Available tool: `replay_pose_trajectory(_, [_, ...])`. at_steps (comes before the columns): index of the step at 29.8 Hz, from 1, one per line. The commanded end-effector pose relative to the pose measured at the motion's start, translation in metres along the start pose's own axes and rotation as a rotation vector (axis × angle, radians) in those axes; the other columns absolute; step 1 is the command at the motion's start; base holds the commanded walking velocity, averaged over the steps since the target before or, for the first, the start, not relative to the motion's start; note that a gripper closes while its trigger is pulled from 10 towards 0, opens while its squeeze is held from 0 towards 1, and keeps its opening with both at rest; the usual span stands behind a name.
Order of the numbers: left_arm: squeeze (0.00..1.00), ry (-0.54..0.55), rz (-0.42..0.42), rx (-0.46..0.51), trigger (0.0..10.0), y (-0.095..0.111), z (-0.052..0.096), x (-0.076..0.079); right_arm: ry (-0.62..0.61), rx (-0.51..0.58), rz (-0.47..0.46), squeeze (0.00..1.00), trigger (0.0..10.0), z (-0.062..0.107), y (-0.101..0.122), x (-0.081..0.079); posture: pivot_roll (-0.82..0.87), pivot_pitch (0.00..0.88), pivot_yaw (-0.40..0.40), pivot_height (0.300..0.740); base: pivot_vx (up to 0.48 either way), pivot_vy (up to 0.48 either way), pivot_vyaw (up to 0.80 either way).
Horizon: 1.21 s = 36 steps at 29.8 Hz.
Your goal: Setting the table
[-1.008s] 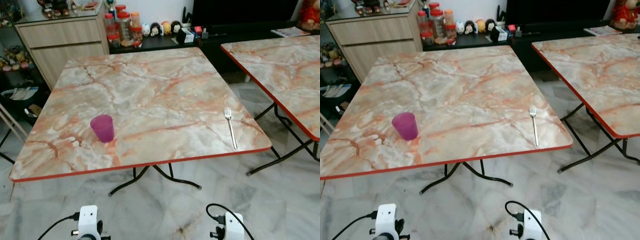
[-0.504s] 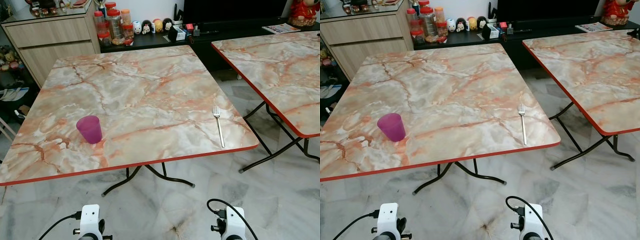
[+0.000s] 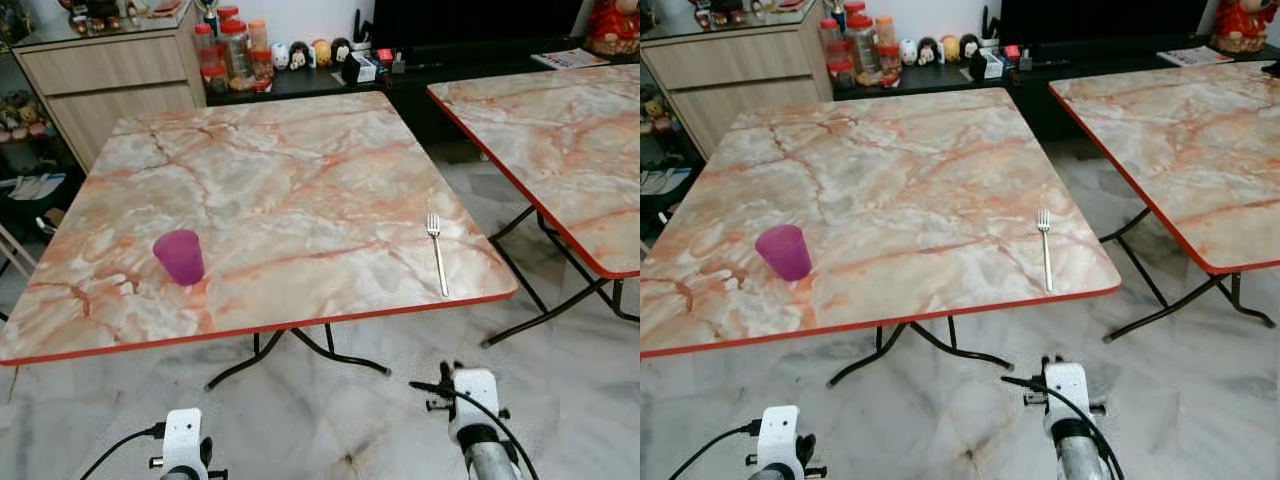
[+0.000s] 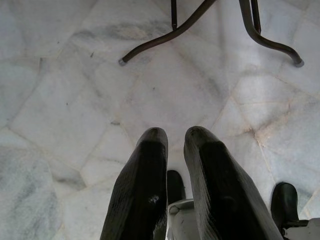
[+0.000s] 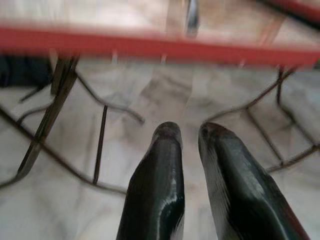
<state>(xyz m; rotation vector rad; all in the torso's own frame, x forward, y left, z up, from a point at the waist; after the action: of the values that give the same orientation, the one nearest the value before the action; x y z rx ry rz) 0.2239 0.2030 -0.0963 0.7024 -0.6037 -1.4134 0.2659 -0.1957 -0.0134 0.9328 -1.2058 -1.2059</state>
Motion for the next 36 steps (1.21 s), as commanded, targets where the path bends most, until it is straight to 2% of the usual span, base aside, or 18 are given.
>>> replay_pose_trajectory(1, [0.00,0.008,-0.002,-0.004,10.0,0.000,0.000,-0.002,0.004,0.052,0.012,0.00,10.0,-0.001,0.011,-0.001,-0.06,0.000,0.026,0.740,0.000,0.000,0.00])
replay_pose_trajectory(6, [0.00,0.013,0.002,-0.003,10.0,-0.001,0.000,-0.003,-0.028,0.148,0.005,0.00,10.0,0.001,0.034,-0.001,-0.06,0.000,0.024,0.740,0.000,0.000,0.00])
replay_pose_trajectory(11, [0.00,0.011,0.000,-0.009,10.0,-0.002,0.001,-0.002,-0.095,0.236,-0.026,0.00,10.0,-0.014,0.072,0.006,-0.07,0.000,0.030,0.740,0.000,0.000,0.00])
replay_pose_trajectory(12, [0.00,0.011,0.000,-0.009,10.0,-0.002,0.001,-0.002,-0.095,0.236,-0.026,0.00,10.0,-0.014,0.072,0.006,-0.07,0.000,0.030,0.740,0.000,0.000,0.00])
replay_pose_trajectory(14, [0.00,0.008,-0.001,-0.008,10.0,-0.001,0.000,-0.001,-0.138,0.219,-0.069,0.00,10.0,-0.025,0.078,0.012,-0.07,0.000,0.031,0.740,0.000,0.000,0.00])
replay_pose_trajectory(16, [0.00,0.005,-0.003,-0.009,10.0,0.000,-0.001,0.000,-0.147,0.203,-0.061,0.00,10.0,-0.032,0.079,0.013,-0.07,0.000,0.033,0.740,0.000,0.000,0.00])
replay_pose_trajectory(20, [0.00,0.005,-0.008,-0.007,10.0,0.002,-0.002,0.001,-0.168,0.155,-0.093,0.00,10.0,-0.047,0.083,0.009,-0.06,0.000,0.029,0.740,0.000,0.000,0.00])
replay_pose_trajectory(23, [0.00,0.015,-0.002,-0.004,10.0,0.003,-0.002,-0.001,-0.154,0.163,-0.110,0.00,10.0,-0.055,0.093,0.001,-0.06,0.000,0.026,0.740,0.081,0.000,0.00])
replay_pose_trajectory(29, [0.00,0.019,0.002,-0.005,10.0,0.002,-0.002,-0.001,-0.127,0.172,-0.124,0.00,10.0,-0.060,0.100,-0.011,-0.05,0.000,0.022,0.740,0.255,0.000,0.00])
replay_pose_trajectory(36, [0.00,0.018,0.002,-0.020,10.0,-0.002,-0.001,-0.002,-0.134,0.177,-0.137,0.00,10.0,-0.061,0.103,-0.014,-0.04,0.000,0.024,0.740,0.261,0.000,0.00])
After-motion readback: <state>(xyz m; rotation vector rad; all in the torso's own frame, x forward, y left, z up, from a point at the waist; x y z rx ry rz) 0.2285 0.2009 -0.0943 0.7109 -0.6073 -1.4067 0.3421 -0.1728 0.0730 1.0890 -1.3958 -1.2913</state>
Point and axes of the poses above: a point about 5 cm out from each wrist's last joint towards the gripper, its own z axis pointing back from the gripper into the wrist, its own y axis along the axis of the wrist's last joint, x = y × z, the point moved 4 cm from there along -z, pointing out of the wrist towards the gripper, and after that the axes turned 2 degrees about -z, right-handed, at the moved point
